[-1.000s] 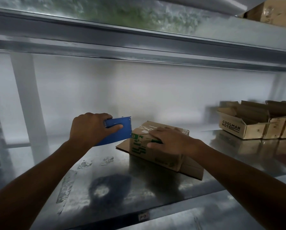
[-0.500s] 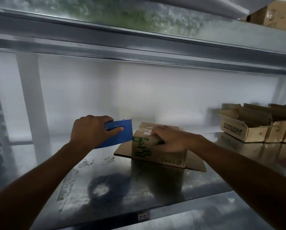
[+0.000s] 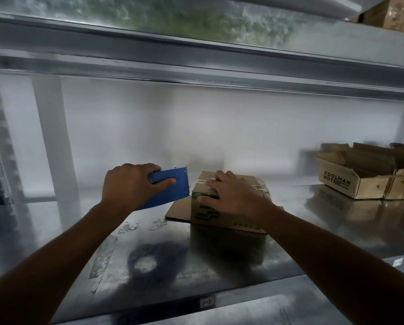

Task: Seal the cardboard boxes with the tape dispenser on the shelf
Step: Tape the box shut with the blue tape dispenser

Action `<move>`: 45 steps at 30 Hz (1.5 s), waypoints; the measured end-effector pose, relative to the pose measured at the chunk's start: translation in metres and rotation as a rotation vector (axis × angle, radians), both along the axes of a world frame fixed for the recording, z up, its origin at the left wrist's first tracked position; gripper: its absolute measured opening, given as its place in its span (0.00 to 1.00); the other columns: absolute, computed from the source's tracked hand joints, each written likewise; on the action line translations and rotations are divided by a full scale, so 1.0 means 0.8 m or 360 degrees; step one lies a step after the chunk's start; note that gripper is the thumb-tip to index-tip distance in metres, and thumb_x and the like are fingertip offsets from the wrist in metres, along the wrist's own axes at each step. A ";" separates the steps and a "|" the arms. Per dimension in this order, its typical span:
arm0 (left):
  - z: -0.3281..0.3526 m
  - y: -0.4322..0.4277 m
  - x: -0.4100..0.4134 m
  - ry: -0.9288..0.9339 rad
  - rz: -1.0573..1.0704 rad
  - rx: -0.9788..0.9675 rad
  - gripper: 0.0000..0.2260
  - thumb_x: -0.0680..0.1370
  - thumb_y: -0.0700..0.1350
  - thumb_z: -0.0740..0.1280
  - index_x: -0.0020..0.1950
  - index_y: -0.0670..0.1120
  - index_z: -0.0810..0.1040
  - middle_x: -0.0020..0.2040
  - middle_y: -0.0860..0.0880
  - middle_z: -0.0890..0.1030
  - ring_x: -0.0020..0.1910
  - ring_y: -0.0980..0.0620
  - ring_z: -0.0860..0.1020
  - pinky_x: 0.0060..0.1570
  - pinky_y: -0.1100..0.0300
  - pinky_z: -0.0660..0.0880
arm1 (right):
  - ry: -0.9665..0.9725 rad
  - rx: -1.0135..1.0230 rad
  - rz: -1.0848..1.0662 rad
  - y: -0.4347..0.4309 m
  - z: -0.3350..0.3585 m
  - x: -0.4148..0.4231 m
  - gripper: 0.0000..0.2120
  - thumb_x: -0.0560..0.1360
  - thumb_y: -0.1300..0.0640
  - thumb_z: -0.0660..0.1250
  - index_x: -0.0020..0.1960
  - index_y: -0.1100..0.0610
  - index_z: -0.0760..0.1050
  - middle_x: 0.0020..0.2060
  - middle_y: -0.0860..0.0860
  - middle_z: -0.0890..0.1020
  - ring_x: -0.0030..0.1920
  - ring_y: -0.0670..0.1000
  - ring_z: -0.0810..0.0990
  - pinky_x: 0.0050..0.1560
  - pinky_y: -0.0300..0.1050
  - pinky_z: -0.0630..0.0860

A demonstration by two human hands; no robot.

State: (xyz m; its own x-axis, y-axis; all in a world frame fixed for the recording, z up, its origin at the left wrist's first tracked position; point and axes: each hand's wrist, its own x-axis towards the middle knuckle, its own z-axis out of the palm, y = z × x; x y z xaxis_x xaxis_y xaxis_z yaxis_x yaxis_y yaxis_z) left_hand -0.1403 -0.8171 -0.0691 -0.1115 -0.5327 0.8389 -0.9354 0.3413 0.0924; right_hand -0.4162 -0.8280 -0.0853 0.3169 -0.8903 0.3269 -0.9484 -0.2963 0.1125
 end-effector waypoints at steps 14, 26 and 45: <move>-0.015 -0.003 0.012 0.0004 -0.0041 -0.0085 0.25 0.68 0.73 0.65 0.47 0.54 0.87 0.31 0.50 0.84 0.29 0.47 0.79 0.33 0.62 0.64 | -0.0103 0.0090 0.0194 0.030 0.015 0.012 0.32 0.75 0.25 0.52 0.64 0.46 0.75 0.58 0.45 0.75 0.59 0.51 0.76 0.58 0.52 0.73; -0.011 -0.010 0.008 0.0073 -0.0053 -0.0021 0.31 0.68 0.76 0.60 0.50 0.54 0.87 0.36 0.50 0.86 0.35 0.45 0.83 0.36 0.60 0.70 | -0.0283 -0.0041 -0.0021 0.031 -0.019 0.028 0.39 0.70 0.26 0.43 0.70 0.45 0.71 0.68 0.46 0.74 0.69 0.53 0.71 0.74 0.70 0.54; 0.030 0.002 -0.026 0.0168 -0.0726 -0.0112 0.28 0.69 0.69 0.66 0.57 0.51 0.87 0.47 0.52 0.87 0.38 0.55 0.80 0.43 0.73 0.68 | -0.1075 0.0612 0.0599 0.045 0.000 -0.069 0.26 0.70 0.48 0.61 0.68 0.43 0.77 0.71 0.42 0.75 0.76 0.43 0.65 0.74 0.42 0.64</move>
